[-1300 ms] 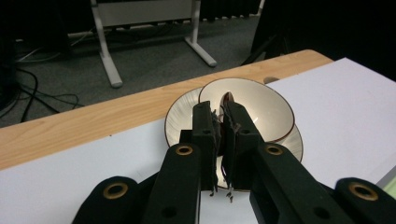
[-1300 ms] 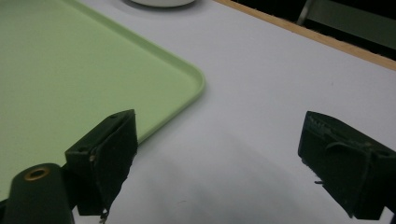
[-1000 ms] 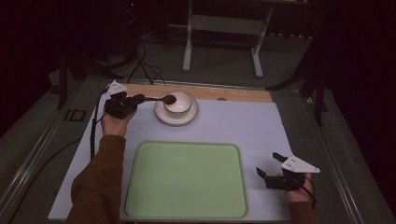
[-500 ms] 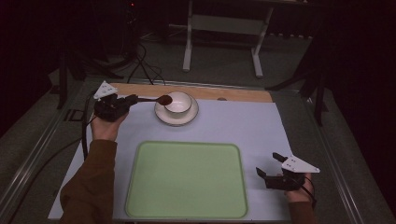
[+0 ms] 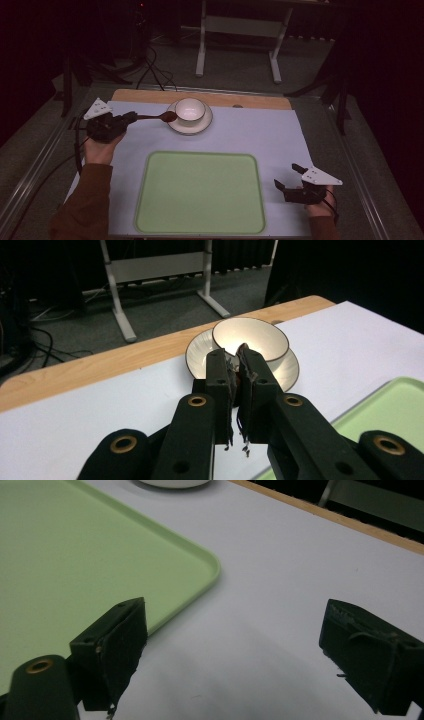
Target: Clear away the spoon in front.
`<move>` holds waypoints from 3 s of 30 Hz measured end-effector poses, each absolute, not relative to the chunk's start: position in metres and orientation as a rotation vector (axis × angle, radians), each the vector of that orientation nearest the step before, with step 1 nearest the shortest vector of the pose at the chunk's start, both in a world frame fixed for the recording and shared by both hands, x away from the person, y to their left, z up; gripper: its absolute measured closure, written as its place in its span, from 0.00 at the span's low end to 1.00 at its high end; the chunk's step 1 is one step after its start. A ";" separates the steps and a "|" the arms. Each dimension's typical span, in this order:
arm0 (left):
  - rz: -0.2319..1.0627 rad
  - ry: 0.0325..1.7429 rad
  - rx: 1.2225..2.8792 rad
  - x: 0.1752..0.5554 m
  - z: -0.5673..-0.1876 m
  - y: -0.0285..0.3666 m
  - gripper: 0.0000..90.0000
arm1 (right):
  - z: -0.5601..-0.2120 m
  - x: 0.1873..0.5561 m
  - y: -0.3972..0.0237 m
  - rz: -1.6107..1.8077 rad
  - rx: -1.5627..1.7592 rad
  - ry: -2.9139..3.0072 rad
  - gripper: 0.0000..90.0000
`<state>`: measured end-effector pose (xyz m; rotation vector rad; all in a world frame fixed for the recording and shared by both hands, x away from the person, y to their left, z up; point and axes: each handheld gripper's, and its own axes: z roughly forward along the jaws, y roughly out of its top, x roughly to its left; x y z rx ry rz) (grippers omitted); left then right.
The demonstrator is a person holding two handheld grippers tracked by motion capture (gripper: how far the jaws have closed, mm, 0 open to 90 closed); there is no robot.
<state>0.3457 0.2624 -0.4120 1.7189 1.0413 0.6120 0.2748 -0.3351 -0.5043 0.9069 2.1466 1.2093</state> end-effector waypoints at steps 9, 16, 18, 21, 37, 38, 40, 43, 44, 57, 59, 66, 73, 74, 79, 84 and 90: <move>0.573 1.058 1.728 0.326 -0.426 0.270 0.93 | -0.505 0.275 -0.335 1.208 0.908 2.148 0.13; 0.526 1.075 1.719 0.311 -0.437 0.273 0.93 | -0.505 0.275 -0.335 1.206 0.911 2.148 0.13; 0.516 1.077 1.724 0.306 -0.440 0.273 0.93 | -0.505 0.275 -0.335 1.206 0.911 2.148 0.13; 0.502 1.086 1.725 0.298 -0.445 0.275 0.93 | -0.505 0.275 -0.334 1.206 0.909 2.149 0.13; 0.399 1.221 1.739 0.271 -0.458 0.276 0.93 | -0.505 0.275 -0.334 1.203 0.909 2.151 0.13; 0.403 1.237 1.732 0.272 -0.458 0.276 0.93 | -0.505 0.275 -0.334 1.201 0.909 2.151 0.13; 0.406 1.250 1.719 0.274 -0.459 0.276 0.93 | -0.505 0.275 -0.334 1.201 0.908 2.152 0.13; 0.441 1.285 1.663 0.284 -0.460 0.277 0.91 | -0.505 0.275 -0.334 1.200 0.907 2.153 0.13; 0.452 1.295 1.646 0.288 -0.461 0.277 0.91 | -0.505 0.275 -0.334 1.200 0.909 2.153 0.13; 0.494 1.403 1.511 0.346 -0.468 0.269 0.89 | -0.505 0.275 -0.335 1.199 0.909 2.151 0.13; 0.508 1.409 1.513 0.352 -0.468 0.267 0.89 | -0.505 0.275 -0.335 1.200 0.909 2.151 0.13; 0.470 1.392 1.502 0.361 -0.467 0.262 0.90 | -0.505 0.275 -0.335 1.197 0.911 2.152 0.13; 0.390 1.315 1.495 0.346 -0.456 0.262 0.93 | -0.505 0.275 -0.335 1.194 0.909 2.157 0.13; 0.381 1.305 1.495 0.344 -0.454 0.262 0.93 | -0.505 0.275 -0.335 1.195 0.909 2.157 0.13; 0.369 1.277 1.520 0.331 -0.446 0.264 0.93 | -0.506 0.276 -0.335 1.194 0.908 2.159 0.13; 0.392 1.284 1.602 0.324 -0.444 0.264 0.93 | -0.506 0.276 -0.335 1.193 0.907 2.162 0.13; 0.480 1.393 1.670 0.336 -0.454 0.260 0.88 | -0.506 0.276 -0.334 1.188 0.907 2.166 0.13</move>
